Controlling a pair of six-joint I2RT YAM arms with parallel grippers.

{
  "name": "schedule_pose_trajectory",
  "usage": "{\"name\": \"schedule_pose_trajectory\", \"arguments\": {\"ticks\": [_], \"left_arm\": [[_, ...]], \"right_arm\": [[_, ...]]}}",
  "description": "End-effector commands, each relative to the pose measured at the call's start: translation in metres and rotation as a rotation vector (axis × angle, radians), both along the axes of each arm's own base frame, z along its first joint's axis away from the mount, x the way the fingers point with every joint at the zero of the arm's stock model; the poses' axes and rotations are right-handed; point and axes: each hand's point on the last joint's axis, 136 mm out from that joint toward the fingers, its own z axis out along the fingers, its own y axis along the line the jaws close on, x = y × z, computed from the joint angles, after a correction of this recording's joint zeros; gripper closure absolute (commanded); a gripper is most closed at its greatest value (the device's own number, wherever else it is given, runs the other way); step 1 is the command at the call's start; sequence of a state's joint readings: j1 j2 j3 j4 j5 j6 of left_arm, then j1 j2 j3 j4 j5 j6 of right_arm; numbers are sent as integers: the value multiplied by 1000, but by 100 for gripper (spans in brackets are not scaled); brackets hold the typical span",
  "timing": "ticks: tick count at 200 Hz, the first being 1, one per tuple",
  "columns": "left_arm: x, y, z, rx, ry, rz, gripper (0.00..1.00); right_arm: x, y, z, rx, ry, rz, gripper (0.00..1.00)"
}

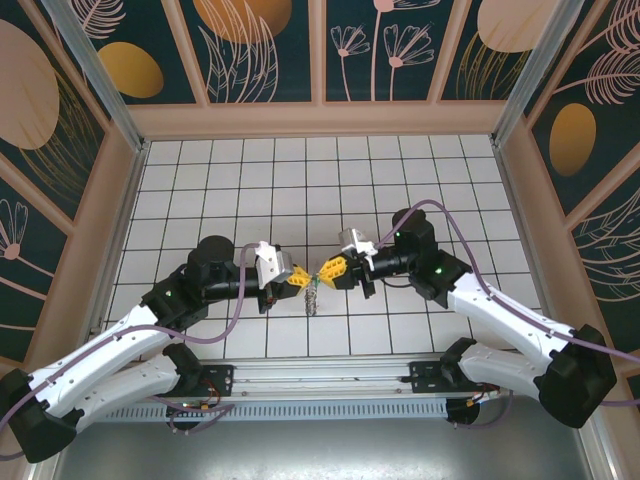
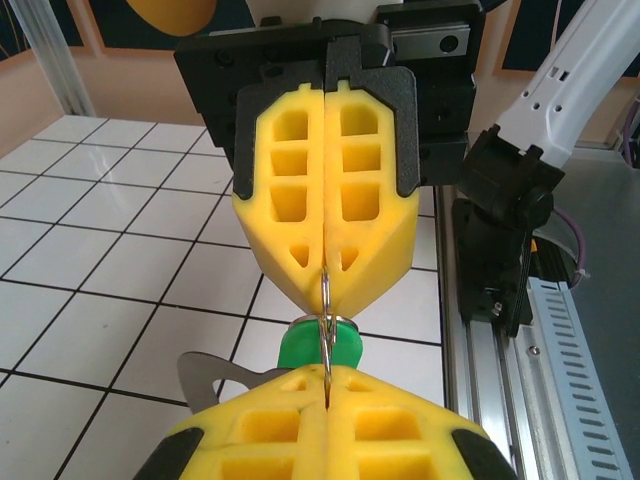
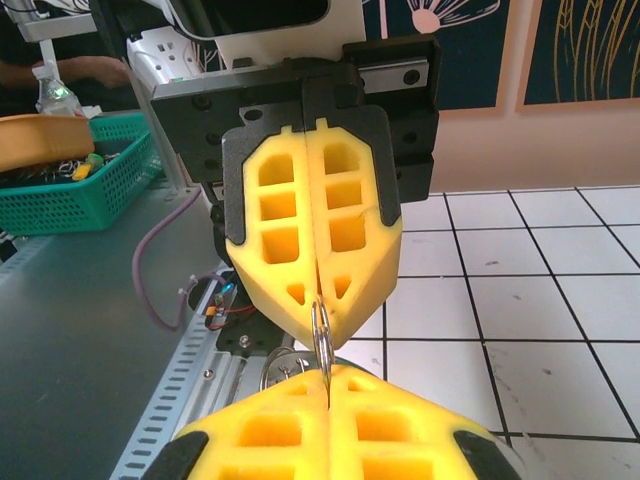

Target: Put the keys on the keyring

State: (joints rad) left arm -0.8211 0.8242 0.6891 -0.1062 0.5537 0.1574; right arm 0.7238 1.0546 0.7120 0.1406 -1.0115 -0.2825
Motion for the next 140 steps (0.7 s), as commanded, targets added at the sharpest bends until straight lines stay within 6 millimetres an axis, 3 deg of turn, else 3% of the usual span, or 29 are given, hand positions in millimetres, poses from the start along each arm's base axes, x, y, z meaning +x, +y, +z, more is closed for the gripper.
{"name": "schedule_pose_trajectory", "arguments": {"ticks": [1, 63, 140], "left_arm": [[-1, -6, 24, -49, -56, -31, 100], [-1, -7, 22, -43, -44, -33, 100], [1, -7, 20, -38, -38, -27, 100]], "right_arm": [[-9, 5, 19, 33, -72, 24, 100], [-10, 11, 17, 6, -113, -1, 100], [-7, 12, 29, 29, -155, -26, 100]]}}
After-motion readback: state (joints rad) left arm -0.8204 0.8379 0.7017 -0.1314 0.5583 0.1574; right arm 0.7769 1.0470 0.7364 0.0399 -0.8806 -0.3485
